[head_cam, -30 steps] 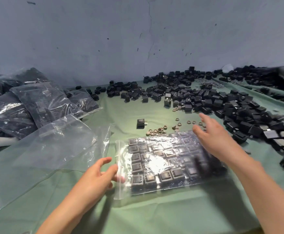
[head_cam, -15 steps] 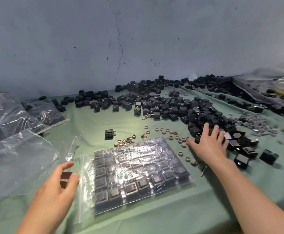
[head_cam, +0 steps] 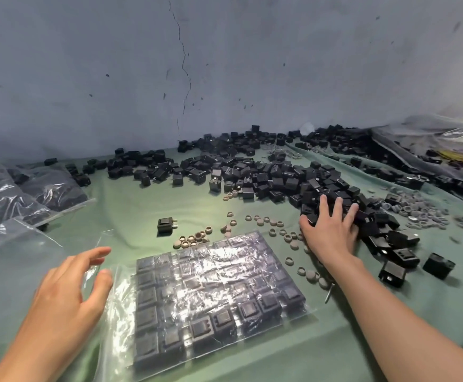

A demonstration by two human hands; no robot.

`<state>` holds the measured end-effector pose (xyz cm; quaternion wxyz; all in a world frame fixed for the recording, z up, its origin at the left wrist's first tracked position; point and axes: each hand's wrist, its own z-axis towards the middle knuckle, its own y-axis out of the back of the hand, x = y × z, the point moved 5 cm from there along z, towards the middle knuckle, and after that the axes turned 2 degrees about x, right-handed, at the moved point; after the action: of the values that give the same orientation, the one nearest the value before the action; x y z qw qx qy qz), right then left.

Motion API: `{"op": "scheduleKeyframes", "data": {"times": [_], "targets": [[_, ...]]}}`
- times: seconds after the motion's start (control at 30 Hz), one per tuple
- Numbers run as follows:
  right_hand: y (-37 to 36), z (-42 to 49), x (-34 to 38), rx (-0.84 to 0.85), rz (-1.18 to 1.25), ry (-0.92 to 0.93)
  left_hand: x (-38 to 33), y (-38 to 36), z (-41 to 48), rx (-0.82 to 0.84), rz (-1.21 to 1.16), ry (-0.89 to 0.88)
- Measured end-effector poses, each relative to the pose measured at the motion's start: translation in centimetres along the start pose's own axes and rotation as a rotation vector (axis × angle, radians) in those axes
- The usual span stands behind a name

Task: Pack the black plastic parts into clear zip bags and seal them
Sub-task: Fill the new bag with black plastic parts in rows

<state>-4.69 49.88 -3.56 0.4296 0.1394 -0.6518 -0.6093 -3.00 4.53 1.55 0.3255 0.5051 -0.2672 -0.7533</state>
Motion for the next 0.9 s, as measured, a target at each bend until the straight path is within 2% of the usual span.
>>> {"op": "scheduleKeyframes", "data": {"times": [0.13,0.43,0.67,0.9], "targets": [[-0.5,0.6,0.8,0.016,-0.035,0.024,0.7,0.2,0.2,-0.03,-0.023,-0.02],[-0.7,0.4,1.1,-0.09,-0.067,0.0,1.7,0.2,0.2,-0.057,-0.004,-0.043],[-1.2,1.1,1.4,0.011,-0.206,-0.029,1.3,0.1,0.0,-0.07,-0.023,-0.076],[-0.8,0.2,1.7,-0.065,-0.151,-0.018,0.9,0.3,-0.4,-0.089,-0.115,-0.06]]}}
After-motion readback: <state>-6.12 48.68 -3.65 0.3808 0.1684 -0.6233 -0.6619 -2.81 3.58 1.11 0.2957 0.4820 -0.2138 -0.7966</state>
